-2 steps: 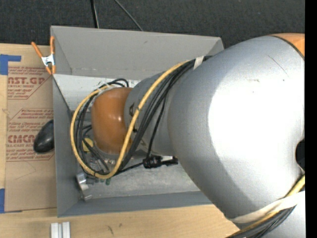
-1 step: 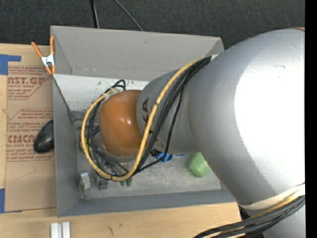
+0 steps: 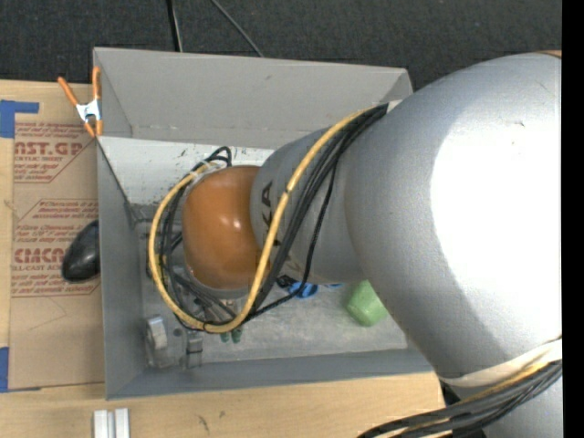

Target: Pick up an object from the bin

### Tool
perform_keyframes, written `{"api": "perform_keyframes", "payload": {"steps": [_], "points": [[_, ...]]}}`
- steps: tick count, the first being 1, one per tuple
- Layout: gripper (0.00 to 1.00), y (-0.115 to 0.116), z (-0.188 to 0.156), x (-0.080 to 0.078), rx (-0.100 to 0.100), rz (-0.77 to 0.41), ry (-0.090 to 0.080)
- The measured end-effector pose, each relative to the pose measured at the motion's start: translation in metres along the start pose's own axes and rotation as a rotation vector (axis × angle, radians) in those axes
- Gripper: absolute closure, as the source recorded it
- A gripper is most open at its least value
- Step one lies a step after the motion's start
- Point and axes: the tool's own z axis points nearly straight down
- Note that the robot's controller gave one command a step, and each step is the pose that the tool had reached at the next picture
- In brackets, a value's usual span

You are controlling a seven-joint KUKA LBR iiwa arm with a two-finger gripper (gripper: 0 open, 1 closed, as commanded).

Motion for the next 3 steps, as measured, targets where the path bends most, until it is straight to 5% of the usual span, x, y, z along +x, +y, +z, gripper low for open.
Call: {"api": "perform_keyframes", "payload": {"steps": [1, 2, 3], "points": [[0.0, 0.0147, 0.0279, -0.0106, -0.001, -0.227, -0.005], [1.0, 0.0142, 0.0282, -0.0098, 0.0, -0.225, -0.002], [0.0, 0.0145, 0.0277, -0.0106, -0.001, -0.226, -0.005]]}}
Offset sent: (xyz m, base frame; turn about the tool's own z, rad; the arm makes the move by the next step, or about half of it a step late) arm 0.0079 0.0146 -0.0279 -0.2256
